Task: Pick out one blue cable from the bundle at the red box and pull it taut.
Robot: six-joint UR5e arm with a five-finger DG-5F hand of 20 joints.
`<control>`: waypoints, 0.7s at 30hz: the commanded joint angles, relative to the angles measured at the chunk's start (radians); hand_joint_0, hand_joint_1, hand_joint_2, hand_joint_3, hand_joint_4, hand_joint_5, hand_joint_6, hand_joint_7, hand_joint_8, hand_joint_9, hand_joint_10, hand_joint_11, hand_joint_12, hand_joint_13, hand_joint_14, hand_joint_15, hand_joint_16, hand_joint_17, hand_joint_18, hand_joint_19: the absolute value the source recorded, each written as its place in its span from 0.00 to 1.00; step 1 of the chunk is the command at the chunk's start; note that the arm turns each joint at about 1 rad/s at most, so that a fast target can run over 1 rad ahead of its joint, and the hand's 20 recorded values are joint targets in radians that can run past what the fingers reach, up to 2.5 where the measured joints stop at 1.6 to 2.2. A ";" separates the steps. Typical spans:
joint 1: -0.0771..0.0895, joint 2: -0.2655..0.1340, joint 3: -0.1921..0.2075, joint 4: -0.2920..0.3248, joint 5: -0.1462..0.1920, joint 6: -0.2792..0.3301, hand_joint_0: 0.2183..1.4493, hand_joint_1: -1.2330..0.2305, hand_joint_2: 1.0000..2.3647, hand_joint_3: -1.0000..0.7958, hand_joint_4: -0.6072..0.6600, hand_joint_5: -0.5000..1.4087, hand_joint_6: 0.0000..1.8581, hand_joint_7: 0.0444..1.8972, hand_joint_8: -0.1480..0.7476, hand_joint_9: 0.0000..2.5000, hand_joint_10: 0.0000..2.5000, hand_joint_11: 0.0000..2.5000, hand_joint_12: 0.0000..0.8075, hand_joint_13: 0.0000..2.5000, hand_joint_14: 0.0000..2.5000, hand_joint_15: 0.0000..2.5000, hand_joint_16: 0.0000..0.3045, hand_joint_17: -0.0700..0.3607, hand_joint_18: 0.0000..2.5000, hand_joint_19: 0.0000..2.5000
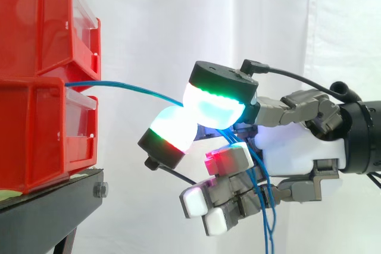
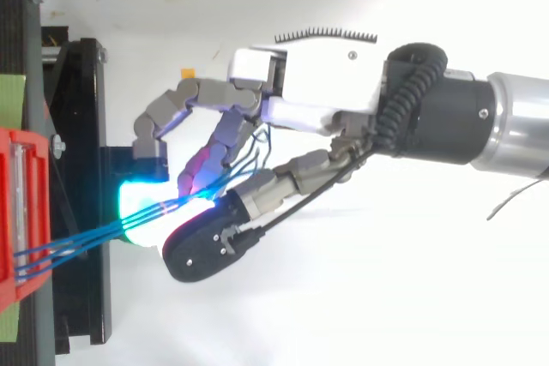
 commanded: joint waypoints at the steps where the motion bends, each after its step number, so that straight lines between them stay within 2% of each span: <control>1: -0.011 0.000 0.009 -0.013 -0.011 -0.004 0.36 0.31 0.00 0.28 0.46 0.19 0.52 0.48 0.48 0.52 0.01 0.41 0.38 0.39 0.01 0.17 0.12 0.36 0.34 0.20; 5: -0.014 0.000 0.009 -0.013 -0.012 -0.005 0.29 0.35 0.00 0.28 0.53 0.19 0.51 0.44 0.49 0.52 0.01 0.41 0.39 0.39 0.01 0.17 0.13 0.37 0.34 0.21; 12: -0.014 0.000 0.007 -0.013 -0.012 -0.013 0.22 0.41 0.00 0.28 0.55 0.19 0.50 0.42 0.51 0.52 0.01 0.40 0.42 0.39 0.01 0.17 0.15 0.40 0.36 0.20; 14: -0.014 0.000 0.007 -0.013 -0.012 -0.016 0.22 0.43 0.00 0.28 0.55 0.19 0.50 0.41 0.51 0.52 0.01 0.39 0.42 0.40 0.01 0.17 0.15 0.40 0.36 0.20; 16: -0.013 0.000 0.007 -0.013 -0.012 -0.018 0.27 0.45 0.00 0.28 0.54 0.19 0.49 0.44 0.50 0.52 0.01 0.40 0.40 0.39 0.01 0.18 0.14 0.38 0.34 0.22; 19: -0.011 0.000 0.009 -0.013 -0.012 -0.018 0.31 0.41 0.00 0.28 0.51 0.20 0.49 0.47 0.49 0.53 0.01 0.41 0.39 0.40 0.01 0.18 0.13 0.37 0.34 0.22; 21: -0.010 0.000 0.009 -0.013 -0.012 -0.019 0.32 0.37 0.01 0.33 0.50 0.20 0.50 0.48 0.49 0.53 0.01 0.41 0.39 0.40 0.01 0.18 0.13 0.37 0.34 0.22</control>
